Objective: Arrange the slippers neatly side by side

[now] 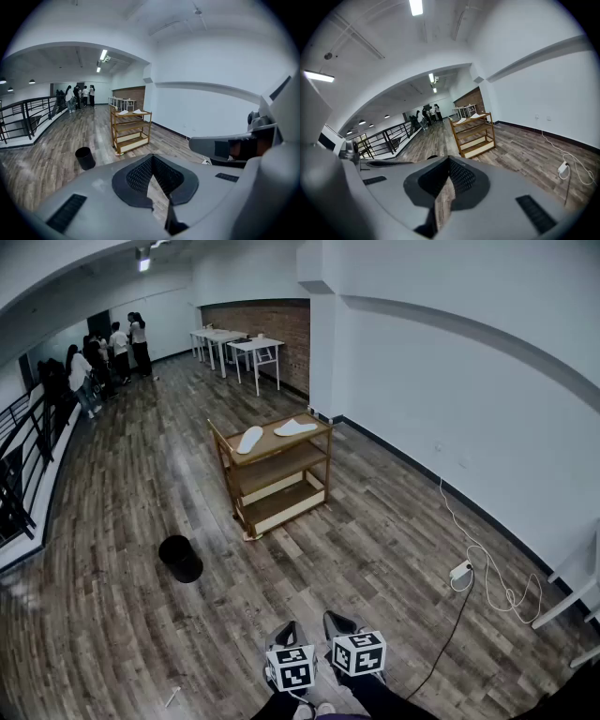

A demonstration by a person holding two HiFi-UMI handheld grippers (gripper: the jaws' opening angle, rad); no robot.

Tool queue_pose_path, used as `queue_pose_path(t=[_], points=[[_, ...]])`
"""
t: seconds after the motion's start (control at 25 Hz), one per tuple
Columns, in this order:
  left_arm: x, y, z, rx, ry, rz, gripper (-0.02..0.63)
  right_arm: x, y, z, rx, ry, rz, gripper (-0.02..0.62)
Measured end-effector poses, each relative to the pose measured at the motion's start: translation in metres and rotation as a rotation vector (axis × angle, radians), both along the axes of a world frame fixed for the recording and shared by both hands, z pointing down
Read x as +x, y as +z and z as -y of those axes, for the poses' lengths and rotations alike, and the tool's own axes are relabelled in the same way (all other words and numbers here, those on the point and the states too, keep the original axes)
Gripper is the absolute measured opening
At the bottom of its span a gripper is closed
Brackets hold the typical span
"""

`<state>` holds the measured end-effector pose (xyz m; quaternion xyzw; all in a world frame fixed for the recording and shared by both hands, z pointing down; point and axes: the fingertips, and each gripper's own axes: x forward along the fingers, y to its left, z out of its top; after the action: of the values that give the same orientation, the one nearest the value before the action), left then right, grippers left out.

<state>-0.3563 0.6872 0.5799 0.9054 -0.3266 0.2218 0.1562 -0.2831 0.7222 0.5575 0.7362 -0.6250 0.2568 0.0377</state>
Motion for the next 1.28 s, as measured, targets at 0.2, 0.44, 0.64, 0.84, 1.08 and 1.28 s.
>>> queue_pose_path(t=[0.2, 0.44, 0.64, 0.84, 1.08, 1.28], points=[[-0.002, -0.001, 0.002, 0.004, 0.003, -0.003, -0.002, -0.002, 0.0, 0.002, -0.001, 0.003, -0.001, -0.002], [-0.001, -0.002, 0.003, 0.002, 0.001, -0.001, -0.002, -0.001, 0.0, 0.002, -0.001, 0.006, 0.0, -0.002], [-0.001, 0.001, 0.002, -0.005, 0.004, -0.002, -0.002, -0.001, -0.001, 0.001, 0.008, 0.009, 0.003, -0.002], [-0.002, 0.004, 0.003, -0.001, 0.007, 0.001, -0.002, -0.002, -0.005, 0.004, 0.051, 0.014, 0.022, -0.002], [-0.005, 0.007, -0.002, -0.03, -0.013, 0.015, -0.002, 0.001, -0.002, -0.001, 0.043, 0.014, 0.036, -0.002], [-0.006, 0.005, -0.01, -0.043, -0.039, 0.01, -0.002, 0.003, -0.001, -0.009, 0.037, 0.01, 0.033, -0.002]])
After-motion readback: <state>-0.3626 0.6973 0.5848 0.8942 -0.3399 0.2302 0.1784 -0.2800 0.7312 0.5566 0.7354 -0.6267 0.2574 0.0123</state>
